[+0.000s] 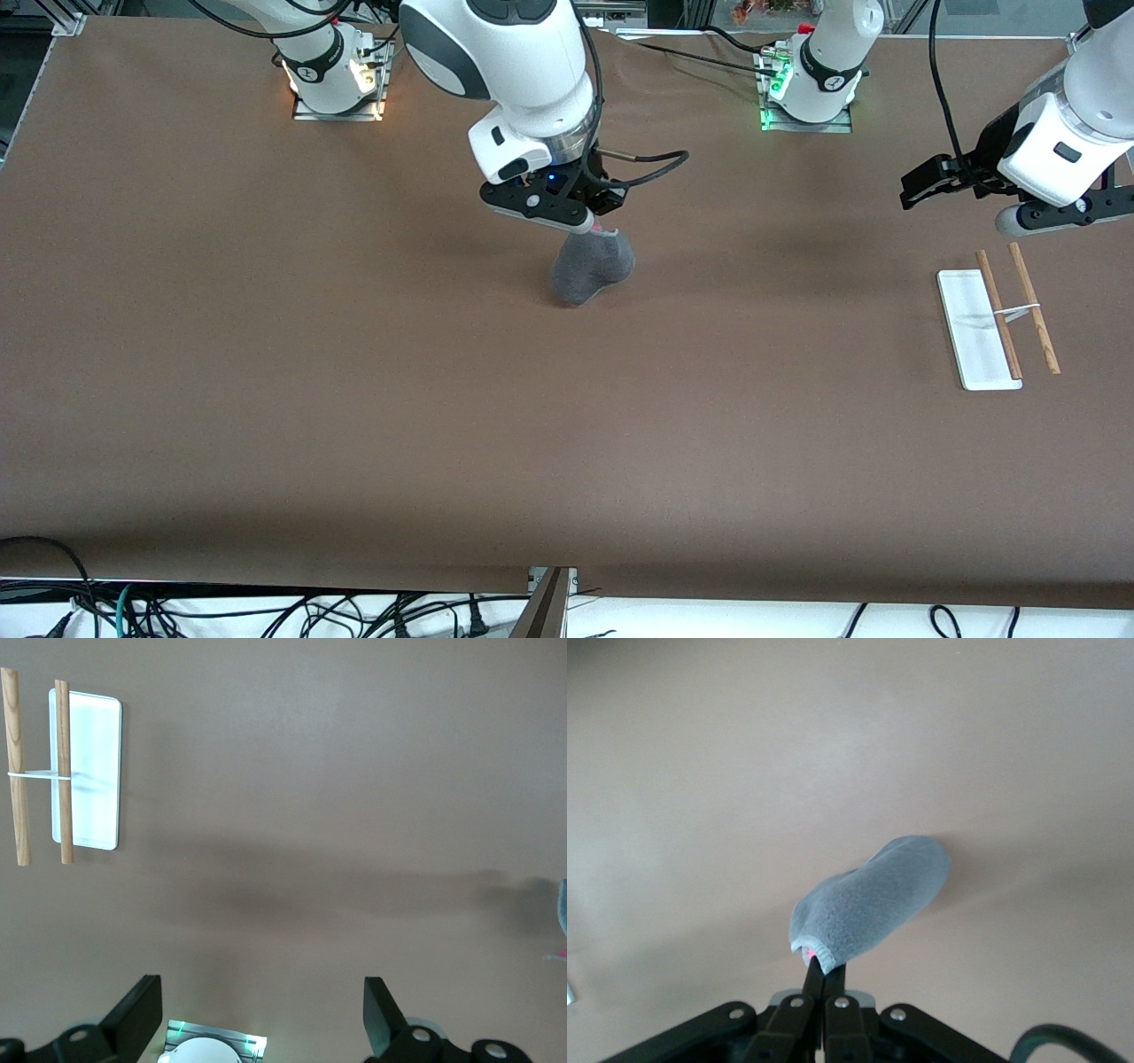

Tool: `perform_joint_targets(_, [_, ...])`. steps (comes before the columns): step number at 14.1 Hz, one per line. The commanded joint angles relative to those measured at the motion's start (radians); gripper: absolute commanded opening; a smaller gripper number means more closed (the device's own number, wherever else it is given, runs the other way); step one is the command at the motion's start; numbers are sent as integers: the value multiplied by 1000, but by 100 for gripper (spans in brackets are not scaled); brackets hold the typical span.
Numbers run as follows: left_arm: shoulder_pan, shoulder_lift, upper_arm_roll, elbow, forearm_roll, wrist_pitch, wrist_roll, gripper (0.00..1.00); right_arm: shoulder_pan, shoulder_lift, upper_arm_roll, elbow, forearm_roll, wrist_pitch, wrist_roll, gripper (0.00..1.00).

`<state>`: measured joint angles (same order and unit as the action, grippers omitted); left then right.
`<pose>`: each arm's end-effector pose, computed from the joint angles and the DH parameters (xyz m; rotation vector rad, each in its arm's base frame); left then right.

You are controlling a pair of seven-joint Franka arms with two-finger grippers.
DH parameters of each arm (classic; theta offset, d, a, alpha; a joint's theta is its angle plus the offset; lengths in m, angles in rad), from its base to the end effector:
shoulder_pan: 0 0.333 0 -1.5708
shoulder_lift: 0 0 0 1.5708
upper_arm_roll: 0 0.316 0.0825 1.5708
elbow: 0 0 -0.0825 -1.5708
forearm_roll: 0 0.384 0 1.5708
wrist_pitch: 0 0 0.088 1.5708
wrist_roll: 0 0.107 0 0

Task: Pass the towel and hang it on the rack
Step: 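Hold the towel up with the right gripper while the left gripper approaches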

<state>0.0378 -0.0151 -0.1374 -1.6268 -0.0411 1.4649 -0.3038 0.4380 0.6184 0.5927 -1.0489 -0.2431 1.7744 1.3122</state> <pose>0.5330 -0.0586 0.5982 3.1077 0.3166 -0.2375 0.5010 0.5299 0.5370 -2.8782 0.5505 -0.0068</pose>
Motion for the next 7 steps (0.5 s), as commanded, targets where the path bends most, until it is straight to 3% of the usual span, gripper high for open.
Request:
perform_joint_targets(1, [16, -5, -5, -4, -25, 5, 12, 100, 11, 4, 7, 13, 7, 51, 59, 0])
perform_joint_targets(5, [-3, 105, -18, 100, -9, -67, 11, 100, 47, 4, 6, 15, 1, 85, 55, 0])
perform_joint_targets(6, [4, 174, -14, 79, -25, -51, 6, 100, 51, 4, 7, 13, 1, 94, 55, 0])
perform_joint_targets(7, [19, 162, -14, 77, -28, -35, 34, 100, 51, -2, 7, 15, 1, 102, 55, 0])
